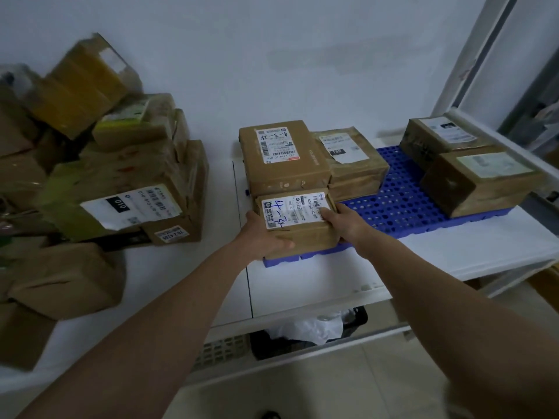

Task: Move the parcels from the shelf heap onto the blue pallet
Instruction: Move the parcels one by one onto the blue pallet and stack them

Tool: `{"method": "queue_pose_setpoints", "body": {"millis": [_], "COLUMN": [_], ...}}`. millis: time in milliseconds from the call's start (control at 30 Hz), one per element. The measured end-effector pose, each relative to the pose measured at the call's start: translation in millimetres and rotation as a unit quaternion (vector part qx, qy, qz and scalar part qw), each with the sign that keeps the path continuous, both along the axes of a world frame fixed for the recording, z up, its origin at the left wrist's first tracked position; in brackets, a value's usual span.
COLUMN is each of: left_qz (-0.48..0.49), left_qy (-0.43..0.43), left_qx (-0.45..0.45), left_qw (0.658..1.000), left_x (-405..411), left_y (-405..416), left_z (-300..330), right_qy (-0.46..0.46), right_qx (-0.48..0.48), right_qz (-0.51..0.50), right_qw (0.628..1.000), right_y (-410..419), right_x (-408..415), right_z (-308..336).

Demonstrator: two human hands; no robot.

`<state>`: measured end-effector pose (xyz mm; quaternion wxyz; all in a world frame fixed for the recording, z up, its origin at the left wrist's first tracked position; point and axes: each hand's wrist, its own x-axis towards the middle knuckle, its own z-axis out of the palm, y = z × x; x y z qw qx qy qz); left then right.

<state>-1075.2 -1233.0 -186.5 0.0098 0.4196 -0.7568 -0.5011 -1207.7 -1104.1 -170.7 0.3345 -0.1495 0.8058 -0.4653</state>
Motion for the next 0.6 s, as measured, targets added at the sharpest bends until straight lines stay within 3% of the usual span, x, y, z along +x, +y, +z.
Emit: {"method": "queue_pose_setpoints", "body": {"millis": [200, 267, 367, 433, 600], "left_qz": [0.012, 0.003, -0.003, 0.013, 0.044], "left_qy": [-0.01, -0.015, -0.049, -0.066, -0.099], "left_qx": [0.004, 0.004, -0.046, -0.082, -0.194], "left_qw": [1.0, 1.0, 0.998, 0.994, 0.975], "left_x": [-1, 4, 23, 43, 127], "left_y": [1, 1, 0, -6, -20], "left_z": [0, 4, 21, 37, 73], "right_qy": [0.018, 0.083, 0.334, 0.445, 0.488], "right_qx": [0.032, 0.068, 0.136, 0.109, 0.01], "right_qz": [0.036, 0.052, 0.08, 0.126, 0.288], "right_qw": [0.999, 0.993, 0.929, 0.88, 0.824], "right_y": [0, 2, 0, -15, -70], "right_x": [-3, -4, 1, 16, 94], "right_z": [3, 7, 27, 49, 76]}}
